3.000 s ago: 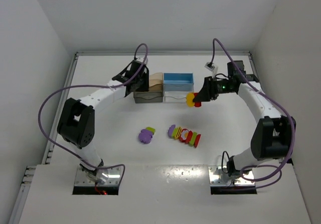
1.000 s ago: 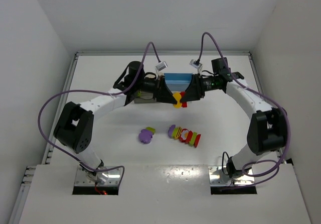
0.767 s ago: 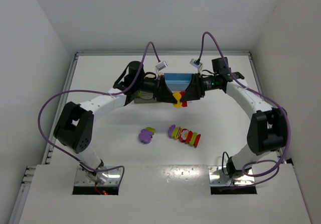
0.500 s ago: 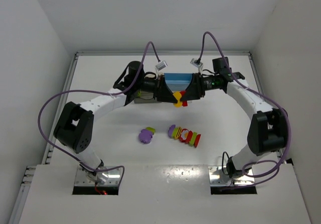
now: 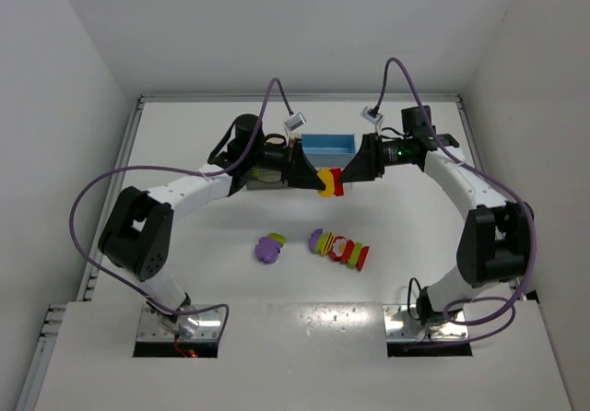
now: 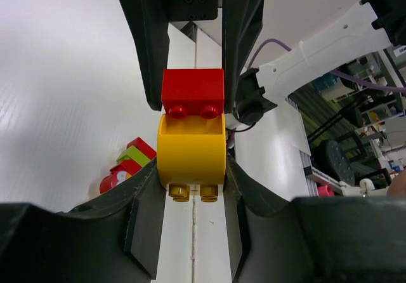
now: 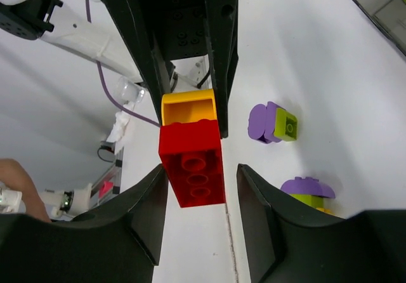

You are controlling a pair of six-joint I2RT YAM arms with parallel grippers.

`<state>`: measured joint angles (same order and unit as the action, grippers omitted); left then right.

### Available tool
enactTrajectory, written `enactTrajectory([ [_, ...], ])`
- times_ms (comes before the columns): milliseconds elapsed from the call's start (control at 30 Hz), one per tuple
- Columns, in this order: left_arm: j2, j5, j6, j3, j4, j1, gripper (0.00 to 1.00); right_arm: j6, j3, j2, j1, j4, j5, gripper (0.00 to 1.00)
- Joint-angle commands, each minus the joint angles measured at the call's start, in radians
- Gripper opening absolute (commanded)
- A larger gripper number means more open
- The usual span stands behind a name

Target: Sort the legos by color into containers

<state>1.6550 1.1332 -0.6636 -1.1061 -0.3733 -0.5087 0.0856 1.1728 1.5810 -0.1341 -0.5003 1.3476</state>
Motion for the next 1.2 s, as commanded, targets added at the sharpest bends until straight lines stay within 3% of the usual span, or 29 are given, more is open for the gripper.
enactTrajectory([
  [0, -0.02, 0.033, 0.019, 0.003, -0.065, 0.009, 0.15, 0.008, -0.001, -0.032, 0.017, -0.001, 0.015, 0.48],
  [133, -0.02, 0.033, 0.019, 0.003, -0.065, 0.009, 0.15, 0.008, -0.01, -0.041, 0.018, 0.008, 0.015, 0.38],
  [167, -0.02, 0.033, 0.019, 0.003, -0.075, 0.009, 0.15, 0.02, -0.01, -0.041, 0.018, 0.008, 0.025, 0.41],
  [233, -0.02, 0.033, 0.009, 0.003, -0.075, 0.009, 0.15, 0.02, -0.01, -0.041, 0.018, 0.017, 0.025, 0.54],
  [267, -0.02, 0.033, -0.004, 0.003, -0.087, 0.009, 0.15, 0.02, -0.01, -0.041, 0.018, 0.017, 0.015, 0.9],
  [300, -0.02, 0.033, -0.004, 0.003, -0.096, 0.009, 0.15, 0.02, -0.01, -0.041, 0.018, 0.017, 0.015, 0.99],
  [400, -0.02, 0.042, -0.013, 0.003, -0.105, 0.009, 0.15, 0.02, -0.001, -0.041, 0.018, 0.017, 0.015, 0.99],
  [600, -0.011, 0.042, -0.036, 0.003, -0.136, 0.009, 0.15, 0.02, -0.001, -0.032, -0.001, 0.026, 0.015, 0.85],
  [733, -0.011, 0.042, -0.045, 0.003, -0.145, 0.009, 0.15, 0.046, -0.001, -0.023, -0.001, 0.061, 0.034, 0.64],
  [833, 0.008, 0.042, -0.056, 0.003, -0.154, -0.001, 0.15, 0.057, -0.001, -0.023, -0.012, 0.071, 0.045, 0.64],
  [900, 0.008, 0.042, -0.056, -0.006, -0.154, -0.01, 0.15, 0.057, -0.001, -0.023, -0.021, 0.081, 0.045, 0.57],
  [933, 0.018, 0.042, -0.056, -0.006, -0.154, -0.01, 0.15, 0.071, -0.001, -0.023, -0.021, 0.101, 0.054, 0.45],
  [1000, 0.019, 0.042, -0.056, -0.006, -0.154, -0.01, 0.15, 0.092, -0.01, -0.023, -0.021, 0.129, 0.068, 0.31],
  [1033, 0.019, 0.042, -0.056, -0.006, -0.154, -0.01, 0.15, 0.101, -0.019, -0.023, -0.021, 0.14, 0.082, 0.13],
  [1100, 0.019, 0.033, -0.056, -0.006, -0.136, 0.002, 0.13, 0.102, -0.019, -0.023, -0.012, 0.14, 0.082, 0.02],
  [1167, 0.006, 0.033, -0.034, 0.017, -0.127, 0.027, 0.13, 0.102, -0.03, -0.032, -0.003, 0.14, 0.082, 0.0],
])
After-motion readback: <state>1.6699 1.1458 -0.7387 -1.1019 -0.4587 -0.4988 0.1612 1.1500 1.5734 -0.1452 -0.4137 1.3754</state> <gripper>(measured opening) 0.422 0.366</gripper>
